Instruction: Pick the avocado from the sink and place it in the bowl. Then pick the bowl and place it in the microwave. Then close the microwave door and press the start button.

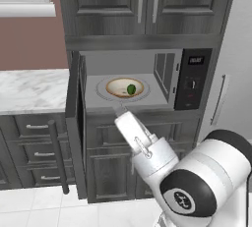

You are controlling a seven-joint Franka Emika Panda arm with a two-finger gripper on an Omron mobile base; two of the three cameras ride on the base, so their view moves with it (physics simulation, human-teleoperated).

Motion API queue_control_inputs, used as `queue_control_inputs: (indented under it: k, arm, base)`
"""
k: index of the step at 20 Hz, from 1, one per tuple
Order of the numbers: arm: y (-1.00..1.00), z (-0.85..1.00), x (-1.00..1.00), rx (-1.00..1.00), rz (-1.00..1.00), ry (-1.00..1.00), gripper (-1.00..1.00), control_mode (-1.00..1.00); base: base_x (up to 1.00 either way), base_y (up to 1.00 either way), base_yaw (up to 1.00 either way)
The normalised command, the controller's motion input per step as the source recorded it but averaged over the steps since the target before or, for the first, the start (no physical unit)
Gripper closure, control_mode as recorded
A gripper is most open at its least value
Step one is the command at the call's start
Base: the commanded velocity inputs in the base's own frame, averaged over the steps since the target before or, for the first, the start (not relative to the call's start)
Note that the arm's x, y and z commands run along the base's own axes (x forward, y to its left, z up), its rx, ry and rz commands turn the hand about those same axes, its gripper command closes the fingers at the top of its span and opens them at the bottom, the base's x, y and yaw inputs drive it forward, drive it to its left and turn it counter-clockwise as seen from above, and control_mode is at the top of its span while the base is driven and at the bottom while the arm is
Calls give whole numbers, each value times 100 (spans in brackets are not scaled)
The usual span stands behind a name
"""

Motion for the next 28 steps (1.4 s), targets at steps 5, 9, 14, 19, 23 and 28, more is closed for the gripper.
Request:
queue_control_inputs:
  k: [5,9,14,19,23,28]
  arm:
    - [82,4,-91,0,-17,31,-100,-100]
    - [100,0,-82,0,-22,36,-100,-100]
    - [88,-1,-87,0,-25,36,-100,-100]
    - [89,-50,-33,-5,-32,38,-100,-100]
    - [97,-93,-2,-10,-33,32,-100,-100]
    - [62,-72,-62,0,-20,21,-100,-100]
  base:
    - [0,0,0]
    - [0,0,0]
    - [0,0,0]
    - [0,0,0]
    - [0,0,0]
    - [0,0,0]
